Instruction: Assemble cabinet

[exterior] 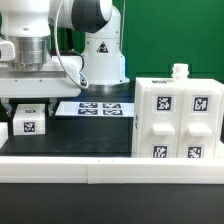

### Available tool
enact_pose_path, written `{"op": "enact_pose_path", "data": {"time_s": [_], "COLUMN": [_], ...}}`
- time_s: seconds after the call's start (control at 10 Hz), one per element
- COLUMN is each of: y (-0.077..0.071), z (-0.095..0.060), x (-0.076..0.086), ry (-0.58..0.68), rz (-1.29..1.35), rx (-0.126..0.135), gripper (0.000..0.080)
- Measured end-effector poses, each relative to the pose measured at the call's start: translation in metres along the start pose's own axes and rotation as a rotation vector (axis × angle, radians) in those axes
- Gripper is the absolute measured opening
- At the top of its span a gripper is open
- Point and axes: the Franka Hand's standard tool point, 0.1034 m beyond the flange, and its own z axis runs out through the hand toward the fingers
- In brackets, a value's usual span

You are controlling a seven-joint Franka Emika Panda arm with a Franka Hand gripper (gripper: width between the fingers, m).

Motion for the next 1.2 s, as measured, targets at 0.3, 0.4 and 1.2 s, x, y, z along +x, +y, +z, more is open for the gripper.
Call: {"op": "enact_pose_path", "data": {"time_s": [0.3,0.4,1.2], "y": [-0.007,-0.017,-0.135], "z": [-0.016,-0.04,-0.176], "x": [0.005,0.015,0.117], "ry": [-0.003,0.016,0.024], "rz": [-0.006,-0.005,0.212], "rx": [0.014,0.02,0.062], "gripper": [0.0556,0.0557,0.0557]}}
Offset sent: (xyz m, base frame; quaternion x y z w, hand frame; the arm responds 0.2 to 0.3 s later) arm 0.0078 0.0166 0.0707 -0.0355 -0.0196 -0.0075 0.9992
